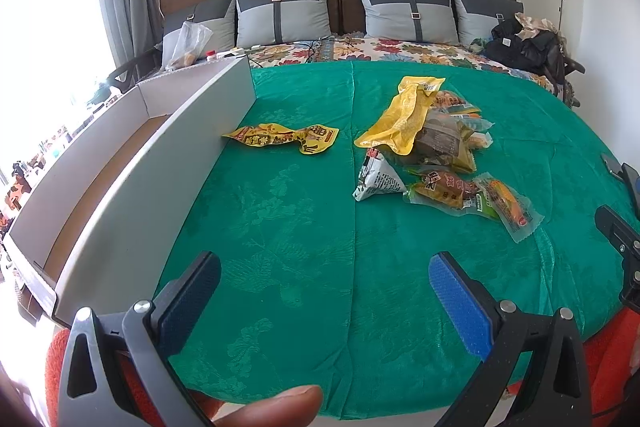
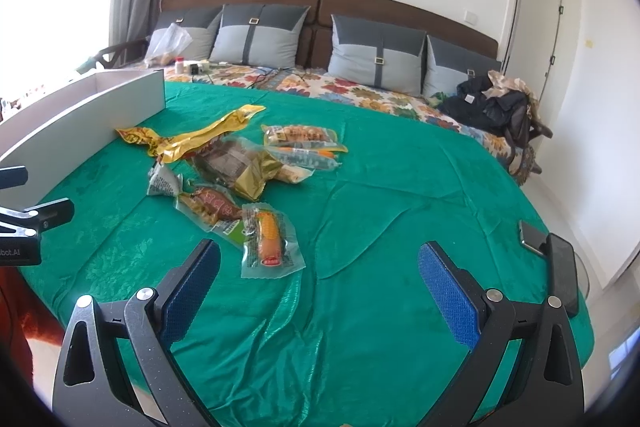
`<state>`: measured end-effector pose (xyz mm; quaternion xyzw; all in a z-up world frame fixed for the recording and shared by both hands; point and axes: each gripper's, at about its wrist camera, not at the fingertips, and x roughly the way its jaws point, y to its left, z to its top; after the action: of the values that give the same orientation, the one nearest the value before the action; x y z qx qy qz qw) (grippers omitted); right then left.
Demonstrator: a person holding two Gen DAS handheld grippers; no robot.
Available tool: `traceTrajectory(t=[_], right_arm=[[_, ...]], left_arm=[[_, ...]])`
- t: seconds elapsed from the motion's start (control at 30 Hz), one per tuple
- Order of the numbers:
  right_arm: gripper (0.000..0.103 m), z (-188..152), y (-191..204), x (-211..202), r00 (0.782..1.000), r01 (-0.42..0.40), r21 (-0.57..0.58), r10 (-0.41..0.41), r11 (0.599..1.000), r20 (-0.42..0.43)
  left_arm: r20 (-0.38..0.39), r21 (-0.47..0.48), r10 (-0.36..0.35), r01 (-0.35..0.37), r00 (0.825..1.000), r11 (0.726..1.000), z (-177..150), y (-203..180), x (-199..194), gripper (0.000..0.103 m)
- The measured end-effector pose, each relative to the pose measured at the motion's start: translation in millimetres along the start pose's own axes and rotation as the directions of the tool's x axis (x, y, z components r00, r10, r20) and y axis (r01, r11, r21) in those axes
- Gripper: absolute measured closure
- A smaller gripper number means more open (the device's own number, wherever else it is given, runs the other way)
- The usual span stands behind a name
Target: Organize snacks
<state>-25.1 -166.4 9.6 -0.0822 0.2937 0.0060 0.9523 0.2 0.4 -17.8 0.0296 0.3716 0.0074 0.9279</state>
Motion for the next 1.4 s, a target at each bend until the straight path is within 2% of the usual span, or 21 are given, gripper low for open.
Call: traceTrajectory(t=[1.4], right_arm=[[0.002,-1.4,5.8,1.3,1.0,-0.018,-0.028,0.018,0.999,-0.001]], left_arm=[[0.011,-0.005,0.003,-0.003,1.0,1.0,-0.5,3.2,-1.6,0.0]])
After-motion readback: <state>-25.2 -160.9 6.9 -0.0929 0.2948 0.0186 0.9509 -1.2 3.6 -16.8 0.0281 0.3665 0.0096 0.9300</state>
